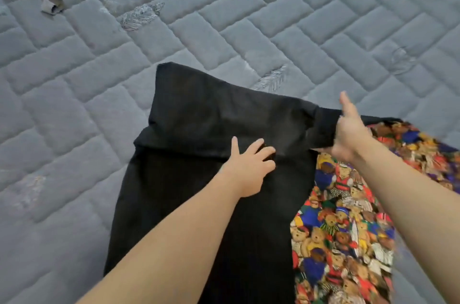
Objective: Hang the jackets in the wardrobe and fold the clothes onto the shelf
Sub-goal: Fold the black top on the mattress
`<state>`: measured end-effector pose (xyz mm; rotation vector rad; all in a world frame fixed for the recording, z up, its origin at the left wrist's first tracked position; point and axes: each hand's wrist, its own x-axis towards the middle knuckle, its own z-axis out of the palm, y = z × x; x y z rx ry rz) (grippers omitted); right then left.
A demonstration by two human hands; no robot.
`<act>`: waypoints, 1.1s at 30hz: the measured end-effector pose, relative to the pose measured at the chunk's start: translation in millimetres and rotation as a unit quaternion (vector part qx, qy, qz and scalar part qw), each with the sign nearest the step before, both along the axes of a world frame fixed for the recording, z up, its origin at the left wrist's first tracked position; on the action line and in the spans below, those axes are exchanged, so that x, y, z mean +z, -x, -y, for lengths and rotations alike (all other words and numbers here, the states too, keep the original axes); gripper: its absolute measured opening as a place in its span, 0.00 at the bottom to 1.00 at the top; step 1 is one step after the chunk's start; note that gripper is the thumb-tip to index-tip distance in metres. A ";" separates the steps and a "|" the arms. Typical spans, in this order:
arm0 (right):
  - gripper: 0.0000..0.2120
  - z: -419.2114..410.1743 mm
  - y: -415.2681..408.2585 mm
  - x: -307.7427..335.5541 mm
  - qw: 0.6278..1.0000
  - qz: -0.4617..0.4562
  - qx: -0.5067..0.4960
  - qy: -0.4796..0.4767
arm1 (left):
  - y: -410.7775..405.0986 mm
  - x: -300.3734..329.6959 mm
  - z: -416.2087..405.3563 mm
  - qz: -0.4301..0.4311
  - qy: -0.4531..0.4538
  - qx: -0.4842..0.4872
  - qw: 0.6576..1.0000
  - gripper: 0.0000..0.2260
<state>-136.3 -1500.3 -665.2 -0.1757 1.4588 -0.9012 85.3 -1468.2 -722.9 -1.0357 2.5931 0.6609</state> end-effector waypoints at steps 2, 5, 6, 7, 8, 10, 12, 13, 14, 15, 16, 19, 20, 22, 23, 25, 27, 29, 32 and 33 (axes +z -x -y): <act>0.27 -6.6 7.4 -15.9 0.994 -0.098 0.007 -0.046 | 7.9 -4.1 -2.7 -0.015 0.017 0.028 0.999 0.19; 0.34 -7.5 8.4 -36.4 0.967 -0.249 -0.013 -0.055 | -3.2 -0.8 5.6 -0.053 0.111 0.187 0.975 0.20; 0.33 -8.8 10.2 -39.1 0.958 -0.280 -0.017 -0.057 | -10.3 -0.4 10.3 -0.039 0.126 0.246 0.960 0.21; 0.30 -12.0 15.1 -41.7 0.947 -0.315 -0.013 -0.059 | -18.1 -0.3 16.6 -0.018 0.120 0.301 0.946 0.23; 0.27 -16.2 21.6 -42.8 0.929 -0.366 -0.001 -0.063 | -25.9 -0.1 24.1 0.003 0.104 0.350 0.931 0.24; 0.27 -26.4 29.7 -38.7 0.857 -0.507 0.039 -0.085 | -42.3 -1.6 38.3 0.048 0.098 0.398 0.911 0.28; 0.30 -32.8 25.0 -38.8 0.723 -0.679 0.121 -0.037 | -56.6 -5.0 53.2 0.070 0.131 0.391 0.908 0.29; 0.31 -32.4 14.6 -40.5 0.653 -0.735 0.183 0.023 | -62.4 -6.7 61.5 0.072 0.149 0.381 0.910 0.30; 0.32 -28.8 0.8 -45.1 0.602 -0.756 0.244 0.080 | -67.8 -9.1 69.8 0.073 0.162 0.368 0.913 0.30; 0.32 -22.8 -15.7 -50.7 0.575 -0.748 0.309 0.123 | -73.6 -13.1 77.7 0.073 0.167 0.354 0.917 0.31; 0.32 -16.2 -32.4 -57.7 0.559 -0.727 0.371 0.144 | -79.5 -18.7 84.6 0.075 0.160 0.344 0.922 0.32; 0.32 -5.4 -66.3 -93.7 0.531 -0.697 0.465 0.123 | -94.2 -42.8 89.9 0.059 0.089 0.369 0.923 0.33; 0.32 -4.7 -70.1 -103.9 0.530 -0.702 0.461 0.118 | -98.3 -50.5 88.5 0.047 0.072 0.378 0.922 0.33; 0.32 -4.2 -70.8 -117.2 0.531 -0.716 0.437 0.121 | -101.0 -58.3 87.4 0.034 0.068 0.371 0.926 0.34; 0.32 -4.4 -69.0 -121.3 0.529 -0.720 0.431 0.125 | -99.9 -57.9 87.4 0.025 0.080 0.364 0.927 0.34; 0.32 -4.1 -69.9 -123.4 0.533 -0.718 0.426 0.138 | -100.0 -47.0 89.8 -0.006 0.134 0.348 0.928 0.34; 0.32 -4.1 -70.3 -122.5 0.537 -0.721 0.413 0.143 | -98.6 -31.9 105.5 -0.069 0.195 0.312 0.927 0.30; 0.33 -3.1 -69.6 -125.1 0.537 -0.724 0.406 0.150 | -107.4 -15.5 135.1 -0.136 0.224 0.295 0.919 0.24; 0.33 -0.5 -67.9 -129.8 0.536 -0.724 0.404 0.161 | -129.1 4.7 181.0 -0.143 0.197 0.260 0.934 0.14; 0.33 -0.1 -68.6 -129.5 0.534 -0.725 0.405 0.158 | -128.5 10.0 188.3 -0.124 0.178 0.220 0.951 0.13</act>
